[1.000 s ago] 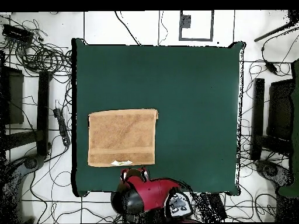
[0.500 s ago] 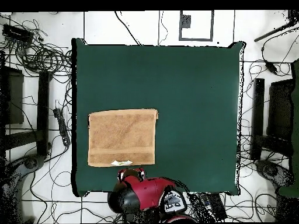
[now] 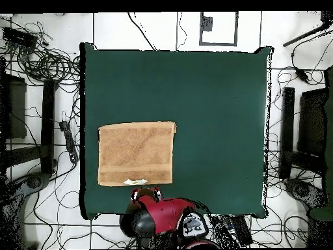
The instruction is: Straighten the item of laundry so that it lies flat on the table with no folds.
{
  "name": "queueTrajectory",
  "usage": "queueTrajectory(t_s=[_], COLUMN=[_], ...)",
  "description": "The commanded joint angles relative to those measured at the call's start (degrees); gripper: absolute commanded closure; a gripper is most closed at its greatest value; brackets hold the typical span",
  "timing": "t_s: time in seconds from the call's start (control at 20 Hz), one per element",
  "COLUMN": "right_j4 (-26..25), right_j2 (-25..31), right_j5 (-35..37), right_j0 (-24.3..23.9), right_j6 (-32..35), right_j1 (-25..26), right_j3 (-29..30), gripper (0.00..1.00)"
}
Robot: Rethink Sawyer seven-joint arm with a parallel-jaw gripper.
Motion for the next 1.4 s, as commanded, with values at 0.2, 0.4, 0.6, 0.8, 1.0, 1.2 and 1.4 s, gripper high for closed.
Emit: queueTrajectory(t_s=[0.2,0.4,0.6,0.8,1.0,1.2,1.4], right_j4=[5.3,5.8,6.3,6.7,6.3,6.7,7.1], right_j2=[2.9,3.0,2.7,2.3,2.1,2.0,2.1], right_j5=[-0.2,0.1,0.7,0.5,0.5,0.8,2.0], right_j0=[1.3,1.6,2.2,2.9,3.6,4.6,5.0], right_j6=[9.4,9.2,8.8,8.8,8.2,8.5,8.4], right_j1=[-1.9,-1.9,-1.9,-1.7,-1.3,-1.1,-0.9], right_j3=[-6.3,-6.5,-6.7,-6.9,-7.4,-8.0,-9.0], gripper=[0.0,0.0,0.0,0.0,0.0,0.0,0.0])
